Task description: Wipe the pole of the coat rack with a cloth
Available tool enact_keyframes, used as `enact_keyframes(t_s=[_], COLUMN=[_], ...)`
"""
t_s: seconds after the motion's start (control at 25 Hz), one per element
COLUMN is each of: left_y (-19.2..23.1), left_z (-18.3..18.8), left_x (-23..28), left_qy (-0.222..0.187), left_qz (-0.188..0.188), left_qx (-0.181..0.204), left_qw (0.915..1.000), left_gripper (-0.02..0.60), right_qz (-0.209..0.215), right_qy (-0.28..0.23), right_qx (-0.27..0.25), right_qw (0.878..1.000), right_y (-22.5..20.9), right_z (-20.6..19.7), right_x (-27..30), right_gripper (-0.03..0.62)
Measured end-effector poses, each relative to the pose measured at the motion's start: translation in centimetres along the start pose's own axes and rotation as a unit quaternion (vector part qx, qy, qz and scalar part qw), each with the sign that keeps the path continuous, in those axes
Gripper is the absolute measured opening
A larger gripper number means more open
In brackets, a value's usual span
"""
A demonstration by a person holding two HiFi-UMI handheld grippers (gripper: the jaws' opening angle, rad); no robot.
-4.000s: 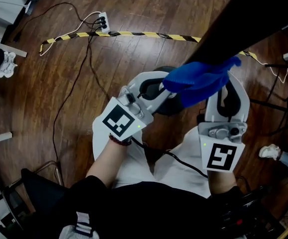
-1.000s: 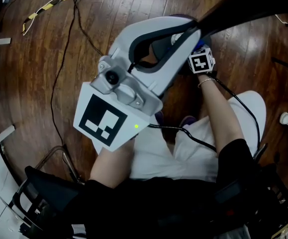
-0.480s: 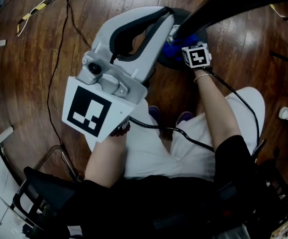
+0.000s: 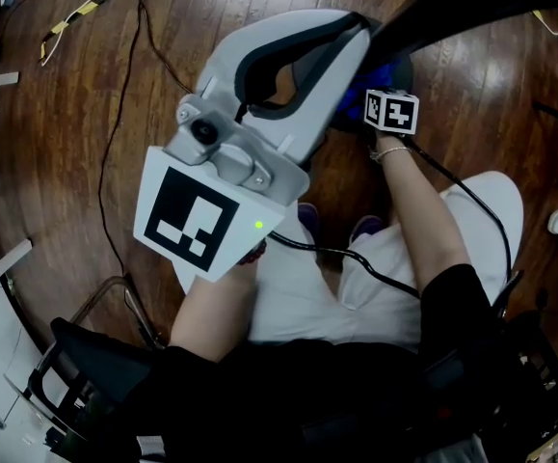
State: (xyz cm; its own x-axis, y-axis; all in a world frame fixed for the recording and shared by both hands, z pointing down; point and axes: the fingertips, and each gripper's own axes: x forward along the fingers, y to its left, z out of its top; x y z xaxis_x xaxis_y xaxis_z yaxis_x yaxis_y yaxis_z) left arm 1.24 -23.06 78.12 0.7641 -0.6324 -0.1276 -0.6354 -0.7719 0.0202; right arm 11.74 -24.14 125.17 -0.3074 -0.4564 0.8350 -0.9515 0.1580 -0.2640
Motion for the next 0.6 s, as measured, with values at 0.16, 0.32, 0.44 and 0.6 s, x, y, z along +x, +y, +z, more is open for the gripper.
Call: enact_keyframes(t_s=[0.16,0.32,0.44,0.6], left_y=[0.0,0.0,-0.1,-0.9], left_z=[-0.6,-1.0,-0.9,-0.4], left_x=[0.2,0.4,0.6,1.1], left_qy=[0.007,0.010,0.002,-0.005], left_qz=[-0.004,-0.005,-0.009,-0.024], left_qx=[-0.004,-0.002,-0.011,0.002], left_qw=[1.0000,0.9999,0.9999,0.9997], left_gripper=[0.006,0.006,0.006,0.006], right_qz=[0.042,0.084,0.119,0.179], right_qy=[-0.009,-0.039,-0.065,-0.106], right_qx=[0.047,0.129,0.207,0.298], right_qw=[0.998,0.987,0.969,0.932], right_y=[1.4,2.9,3.4,4.8], right_z=[0.3,0.6,0.9,2.0], right_x=[0.1,-0.1,-0.3,-1.1], right_gripper=[0.021,0.021,0.021,0.021])
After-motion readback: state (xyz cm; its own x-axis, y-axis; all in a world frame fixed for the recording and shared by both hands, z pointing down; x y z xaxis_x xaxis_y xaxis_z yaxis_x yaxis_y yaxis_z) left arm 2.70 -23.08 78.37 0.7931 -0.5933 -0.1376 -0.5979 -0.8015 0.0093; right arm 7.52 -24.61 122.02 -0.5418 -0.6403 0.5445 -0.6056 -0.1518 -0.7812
